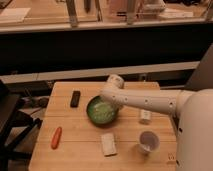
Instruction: Drag the ceramic bowl in a circle
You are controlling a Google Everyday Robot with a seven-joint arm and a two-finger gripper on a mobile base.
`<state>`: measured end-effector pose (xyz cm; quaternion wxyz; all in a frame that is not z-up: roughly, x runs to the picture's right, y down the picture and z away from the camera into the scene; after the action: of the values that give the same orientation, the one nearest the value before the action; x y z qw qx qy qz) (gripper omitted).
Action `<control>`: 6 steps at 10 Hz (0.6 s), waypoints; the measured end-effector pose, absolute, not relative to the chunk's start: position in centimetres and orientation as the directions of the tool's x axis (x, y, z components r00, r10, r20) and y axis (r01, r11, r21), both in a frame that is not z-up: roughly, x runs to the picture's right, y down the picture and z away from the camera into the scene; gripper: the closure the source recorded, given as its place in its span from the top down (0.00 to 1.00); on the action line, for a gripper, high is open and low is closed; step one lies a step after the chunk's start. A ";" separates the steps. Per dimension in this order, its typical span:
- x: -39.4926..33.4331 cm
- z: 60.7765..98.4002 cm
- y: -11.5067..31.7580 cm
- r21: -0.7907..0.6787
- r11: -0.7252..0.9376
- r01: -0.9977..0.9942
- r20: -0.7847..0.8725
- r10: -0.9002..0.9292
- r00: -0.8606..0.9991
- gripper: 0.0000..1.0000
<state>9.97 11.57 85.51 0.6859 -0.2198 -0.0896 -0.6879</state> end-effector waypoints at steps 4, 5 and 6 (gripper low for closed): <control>11.0 84.6 12.7 -0.170 -0.057 0.984 0.426 -0.904 0.021 0.00; 11.6 84.6 12.7 -0.170 -0.067 0.983 0.427 -0.904 0.012 0.00; 11.7 84.5 13.0 -0.169 -0.076 0.983 0.430 -0.903 0.004 0.00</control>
<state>11.73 13.00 84.53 0.6737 -0.2196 -0.0909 -0.6997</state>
